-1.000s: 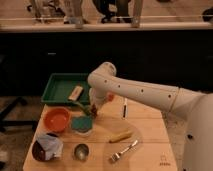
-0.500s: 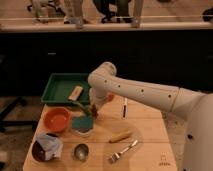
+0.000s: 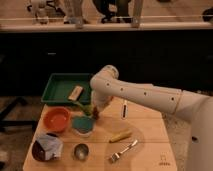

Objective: Place grapes in tray

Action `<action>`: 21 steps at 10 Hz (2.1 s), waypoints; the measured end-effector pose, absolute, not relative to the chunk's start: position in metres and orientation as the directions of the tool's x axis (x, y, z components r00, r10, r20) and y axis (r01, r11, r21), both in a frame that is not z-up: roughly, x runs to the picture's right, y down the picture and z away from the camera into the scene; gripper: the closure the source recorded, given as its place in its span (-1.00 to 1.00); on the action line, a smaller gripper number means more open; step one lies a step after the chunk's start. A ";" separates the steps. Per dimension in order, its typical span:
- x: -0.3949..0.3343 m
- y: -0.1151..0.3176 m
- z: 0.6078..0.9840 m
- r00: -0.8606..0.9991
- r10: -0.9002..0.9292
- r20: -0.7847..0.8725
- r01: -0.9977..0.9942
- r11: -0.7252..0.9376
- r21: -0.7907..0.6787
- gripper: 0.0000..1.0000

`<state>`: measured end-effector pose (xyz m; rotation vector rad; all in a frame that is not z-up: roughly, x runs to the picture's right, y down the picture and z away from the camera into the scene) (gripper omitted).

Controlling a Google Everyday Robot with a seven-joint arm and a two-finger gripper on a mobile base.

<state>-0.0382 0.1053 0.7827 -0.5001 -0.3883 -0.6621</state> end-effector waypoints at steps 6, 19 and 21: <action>-0.025 0.074 0.827 0.746 -0.483 0.458 0.651 0.673 -0.352 1.00; -0.067 0.031 0.873 0.778 -0.397 0.487 0.563 0.784 -0.262 1.00; -0.082 0.032 0.877 0.761 -0.402 0.509 0.578 0.776 -0.252 1.00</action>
